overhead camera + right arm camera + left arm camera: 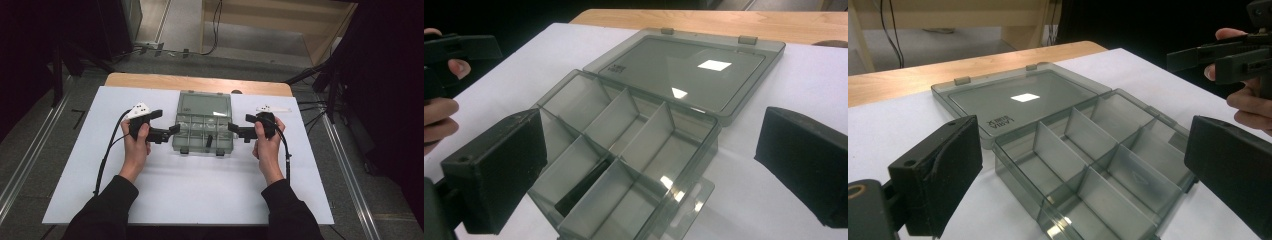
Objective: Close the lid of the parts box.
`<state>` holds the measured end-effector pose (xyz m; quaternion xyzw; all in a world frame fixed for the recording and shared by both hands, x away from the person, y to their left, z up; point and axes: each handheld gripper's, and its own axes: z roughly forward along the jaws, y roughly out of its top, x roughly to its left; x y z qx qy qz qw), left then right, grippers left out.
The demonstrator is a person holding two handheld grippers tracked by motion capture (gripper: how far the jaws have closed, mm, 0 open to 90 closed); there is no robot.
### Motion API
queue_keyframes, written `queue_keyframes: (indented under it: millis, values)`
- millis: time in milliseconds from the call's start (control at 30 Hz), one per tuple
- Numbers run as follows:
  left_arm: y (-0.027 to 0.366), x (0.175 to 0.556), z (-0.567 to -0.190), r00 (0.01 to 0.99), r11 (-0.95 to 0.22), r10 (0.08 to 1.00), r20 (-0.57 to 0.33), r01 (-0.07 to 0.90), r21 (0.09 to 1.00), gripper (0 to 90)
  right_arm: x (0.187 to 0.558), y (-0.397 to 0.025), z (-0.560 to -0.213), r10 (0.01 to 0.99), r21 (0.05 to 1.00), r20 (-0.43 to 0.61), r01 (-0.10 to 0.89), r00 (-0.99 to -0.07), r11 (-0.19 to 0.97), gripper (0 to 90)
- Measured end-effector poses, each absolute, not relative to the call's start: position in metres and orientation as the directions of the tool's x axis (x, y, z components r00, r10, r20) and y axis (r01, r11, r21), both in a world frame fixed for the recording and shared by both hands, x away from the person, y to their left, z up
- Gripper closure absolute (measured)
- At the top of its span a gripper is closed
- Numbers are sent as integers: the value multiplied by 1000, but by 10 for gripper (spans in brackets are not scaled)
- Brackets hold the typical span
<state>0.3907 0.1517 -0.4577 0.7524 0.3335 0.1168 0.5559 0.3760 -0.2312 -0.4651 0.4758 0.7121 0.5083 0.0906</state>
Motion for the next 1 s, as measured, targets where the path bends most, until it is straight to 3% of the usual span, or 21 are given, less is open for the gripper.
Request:
queue_keyframes:
  millis: [1000]
  values:
    - [136,444,-462,693,-124,667,-274,466,876,66,418,-221,-468,756,784,403,621,-515,6,0]
